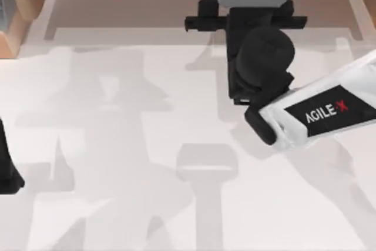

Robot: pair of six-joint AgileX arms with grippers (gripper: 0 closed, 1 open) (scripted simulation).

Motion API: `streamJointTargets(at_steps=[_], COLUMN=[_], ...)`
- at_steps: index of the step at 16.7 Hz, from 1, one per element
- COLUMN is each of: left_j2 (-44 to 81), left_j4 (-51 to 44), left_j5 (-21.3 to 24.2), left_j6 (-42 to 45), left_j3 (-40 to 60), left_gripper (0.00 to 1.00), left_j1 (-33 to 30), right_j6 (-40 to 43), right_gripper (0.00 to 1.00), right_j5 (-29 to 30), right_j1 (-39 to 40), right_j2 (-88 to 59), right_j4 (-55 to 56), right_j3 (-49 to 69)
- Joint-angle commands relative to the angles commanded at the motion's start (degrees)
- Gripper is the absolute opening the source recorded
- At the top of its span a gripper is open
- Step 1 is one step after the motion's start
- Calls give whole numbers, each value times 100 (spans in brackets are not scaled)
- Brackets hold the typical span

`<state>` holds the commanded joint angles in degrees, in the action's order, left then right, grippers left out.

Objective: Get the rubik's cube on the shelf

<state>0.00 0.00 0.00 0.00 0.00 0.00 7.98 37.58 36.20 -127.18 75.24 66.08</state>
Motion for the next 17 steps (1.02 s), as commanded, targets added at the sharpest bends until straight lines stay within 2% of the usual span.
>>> streamJointTargets(at_steps=[9, 15, 17], left_j2=[0, 0, 0], left_j4=[0, 0, 0], left_j5=[0, 0, 0], left_j6=[0, 0, 0], left_j3=[0, 0, 0], left_gripper=[100, 100, 100], left_j1=[0, 0, 0], right_j6=[-138, -165, -165], right_gripper=[0, 0, 15], right_j5=[-565, -631, -631], right_j1=[-592, -650, -650], right_j2=[-976, -1135, -1135], right_j4=[-1343, -1520, -1520], right_j3=[2347, 2543, 2543])
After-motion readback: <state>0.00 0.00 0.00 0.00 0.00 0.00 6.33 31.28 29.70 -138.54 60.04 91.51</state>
